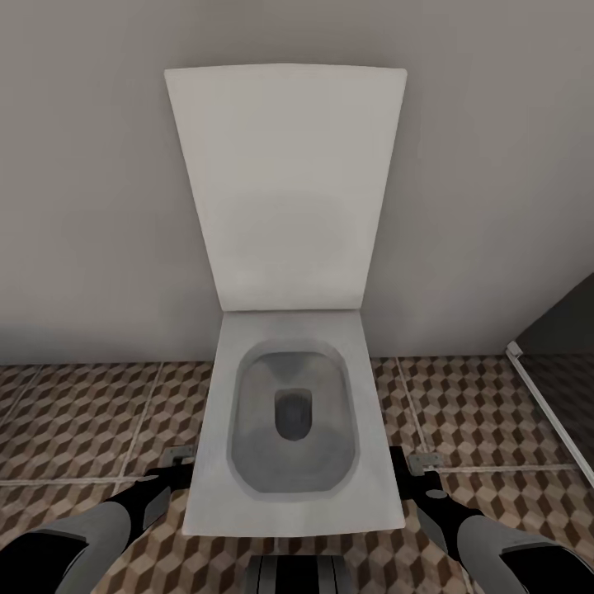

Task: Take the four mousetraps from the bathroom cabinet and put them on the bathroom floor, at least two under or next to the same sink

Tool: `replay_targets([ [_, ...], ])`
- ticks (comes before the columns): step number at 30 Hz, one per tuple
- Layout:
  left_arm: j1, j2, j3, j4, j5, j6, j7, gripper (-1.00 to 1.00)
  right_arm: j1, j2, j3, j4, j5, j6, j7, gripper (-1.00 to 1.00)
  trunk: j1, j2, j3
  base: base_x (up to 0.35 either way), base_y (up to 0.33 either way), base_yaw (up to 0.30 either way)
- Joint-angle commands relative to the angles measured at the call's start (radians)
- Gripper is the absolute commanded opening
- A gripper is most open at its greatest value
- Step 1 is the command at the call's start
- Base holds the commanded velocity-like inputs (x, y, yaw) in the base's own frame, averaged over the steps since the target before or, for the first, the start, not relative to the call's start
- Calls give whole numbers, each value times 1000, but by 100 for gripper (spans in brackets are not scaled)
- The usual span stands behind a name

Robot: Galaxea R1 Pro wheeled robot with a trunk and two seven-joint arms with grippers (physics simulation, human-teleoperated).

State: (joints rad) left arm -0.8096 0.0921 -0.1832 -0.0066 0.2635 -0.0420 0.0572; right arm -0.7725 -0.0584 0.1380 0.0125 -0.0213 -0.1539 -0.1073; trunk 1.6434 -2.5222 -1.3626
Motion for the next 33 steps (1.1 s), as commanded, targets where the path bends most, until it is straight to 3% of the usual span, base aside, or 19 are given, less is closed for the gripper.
replay_targets([
  [1, 0, 0, -9, 0, 6, -2, 2, -100, -1, 0, 8, 1, -4, -3, -5, -100, 0, 0, -1, 0, 0, 0],
  [33, 0, -4, -10, 0, 5, 3, 0, -100, -1, 2, 11, 2, 1, -3, -5, -100, 0, 0, -1, 0, 0, 0],
])
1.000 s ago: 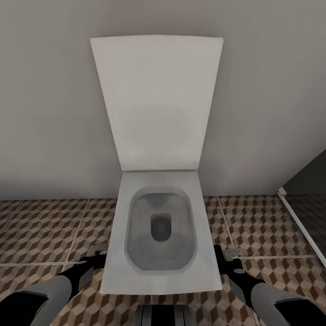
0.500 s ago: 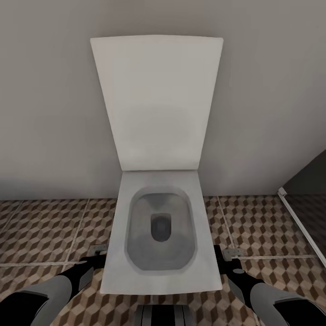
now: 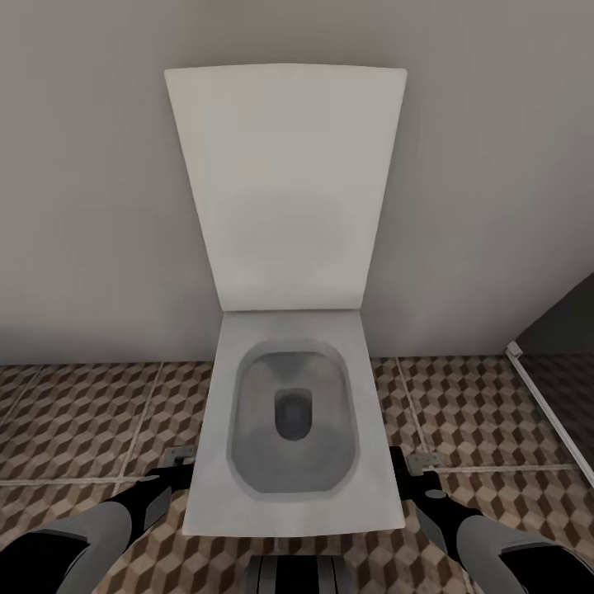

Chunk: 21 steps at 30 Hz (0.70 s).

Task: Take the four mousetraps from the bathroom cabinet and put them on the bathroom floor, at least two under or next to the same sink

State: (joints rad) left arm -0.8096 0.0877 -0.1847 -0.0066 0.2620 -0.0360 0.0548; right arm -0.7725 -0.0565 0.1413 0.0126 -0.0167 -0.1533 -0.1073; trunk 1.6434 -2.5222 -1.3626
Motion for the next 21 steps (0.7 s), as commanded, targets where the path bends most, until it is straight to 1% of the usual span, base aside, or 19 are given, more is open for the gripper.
replay_targets([
  [1, 0, 0, -9, 0, 7, -2, 2, -100, -1, 0, 8, 1, -4, -3, -5, -100, 0, 0, -1, 0, 0, 0],
  [19, 0, 0, -9, 0, 8, 1, 2, -100, -1, 1, 8, 7, -8, -6, -5, -100, 0, 0, -1, 0, 0, 0],
  [20, 0, 0, -9, 0, 8, 1, 2, -100, -1, 1, 8, 7, -7, -6, -5, 100, 0, 0, -1, 0, 0, 0],
  [21, 0, 0, -9, 0, 8, 1, 2, -100, -1, 1, 8, 7, -7, -6, -5, 100, 0, 0, -1, 0, 0, 0],
])
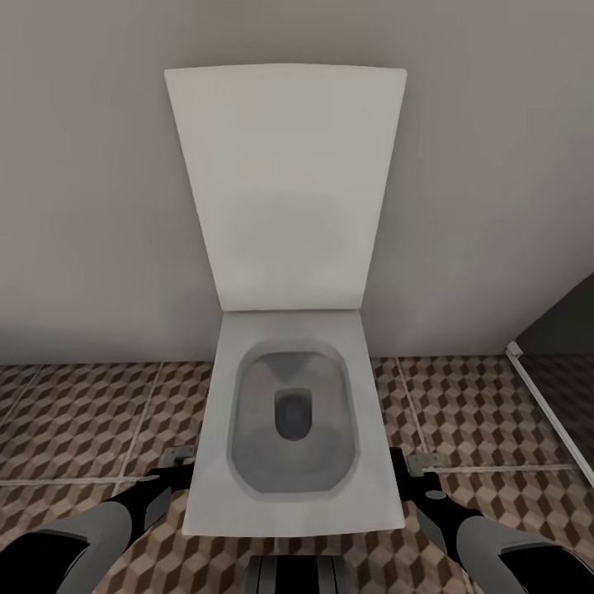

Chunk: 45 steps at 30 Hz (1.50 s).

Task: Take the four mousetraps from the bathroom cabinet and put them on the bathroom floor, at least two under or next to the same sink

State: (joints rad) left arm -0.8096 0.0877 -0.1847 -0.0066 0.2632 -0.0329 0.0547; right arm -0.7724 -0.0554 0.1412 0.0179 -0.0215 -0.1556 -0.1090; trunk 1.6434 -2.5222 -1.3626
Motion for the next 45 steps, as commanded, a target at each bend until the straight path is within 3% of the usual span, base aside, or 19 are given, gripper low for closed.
replay_targets([
  [1, 0, 0, -9, 0, 6, -2, 2, -100, -1, 0, 8, 2, -2, -4, -3, 100, 0, 0, -1, 0, 0, 0],
  [45, 0, 0, -8, 0, 5, -7, 2, -100, -1, -1, 8, 2, 3, -6, -2, 100, 0, 0, -1, 0, 0, 0],
])
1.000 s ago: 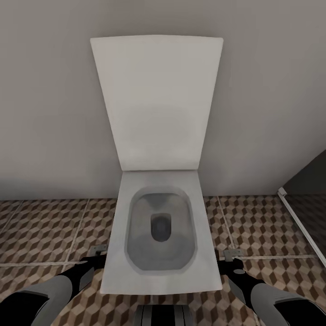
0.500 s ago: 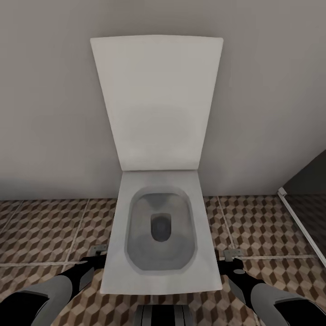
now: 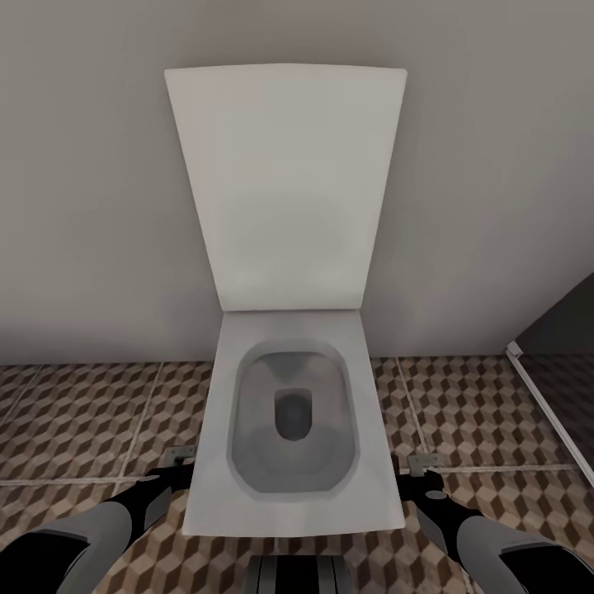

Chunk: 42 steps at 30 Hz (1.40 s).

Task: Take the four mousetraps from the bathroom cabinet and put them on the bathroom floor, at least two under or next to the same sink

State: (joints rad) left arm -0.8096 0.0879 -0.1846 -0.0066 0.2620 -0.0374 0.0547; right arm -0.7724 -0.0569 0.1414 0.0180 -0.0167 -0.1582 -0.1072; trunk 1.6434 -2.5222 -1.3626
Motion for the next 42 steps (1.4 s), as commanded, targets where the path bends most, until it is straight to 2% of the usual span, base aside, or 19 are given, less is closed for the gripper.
replay_targets([
  [1, 0, 0, -9, 0, 6, -2, 2, -100, -1, 0, 7, 2, -2, -3, -3, 100, 0, 0, -1, 0, 0, 0],
  [42, 4, 5, -9, 0, 5, -4, -1, -100, -1, 14, 7, 2, -2, -4, -3, 100, 0, 0, -1, 0, 0, 0],
])
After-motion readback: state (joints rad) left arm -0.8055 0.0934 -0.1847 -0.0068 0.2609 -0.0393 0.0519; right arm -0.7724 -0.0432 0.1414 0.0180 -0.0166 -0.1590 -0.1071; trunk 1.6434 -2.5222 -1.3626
